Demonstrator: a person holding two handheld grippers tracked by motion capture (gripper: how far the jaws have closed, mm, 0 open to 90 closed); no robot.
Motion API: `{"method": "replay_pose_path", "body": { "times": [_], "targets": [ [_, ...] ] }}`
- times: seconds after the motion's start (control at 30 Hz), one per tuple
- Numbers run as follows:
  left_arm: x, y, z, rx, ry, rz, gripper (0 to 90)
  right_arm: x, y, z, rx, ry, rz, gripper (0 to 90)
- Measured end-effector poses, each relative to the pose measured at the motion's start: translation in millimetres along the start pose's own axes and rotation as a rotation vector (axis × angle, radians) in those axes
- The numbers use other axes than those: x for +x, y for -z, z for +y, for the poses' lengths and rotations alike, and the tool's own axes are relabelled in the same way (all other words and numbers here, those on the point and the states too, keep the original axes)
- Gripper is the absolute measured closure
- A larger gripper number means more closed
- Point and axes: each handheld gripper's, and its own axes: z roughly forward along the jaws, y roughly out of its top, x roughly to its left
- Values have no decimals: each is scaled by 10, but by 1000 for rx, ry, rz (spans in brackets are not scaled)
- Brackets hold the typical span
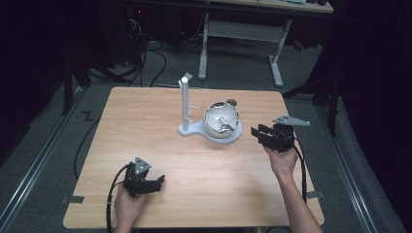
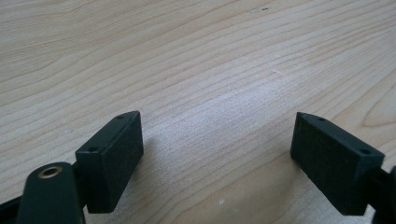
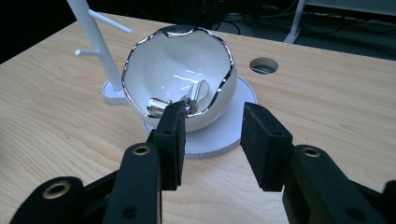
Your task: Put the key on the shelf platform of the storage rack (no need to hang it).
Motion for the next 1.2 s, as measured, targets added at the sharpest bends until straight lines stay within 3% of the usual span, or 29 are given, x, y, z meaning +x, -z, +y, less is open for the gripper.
{"method": "replay_pose_path", "body": {
  "times": [0.17, 1.2],
  "targets": [
    [0, 0, 0, 0, 0, 0, 174, -24, 65, -68, -9, 1, -18, 594],
    [0, 0, -1, -1, 0, 0, 174, -59, 377, -427, -43, -40, -25, 581]
  ]
}}
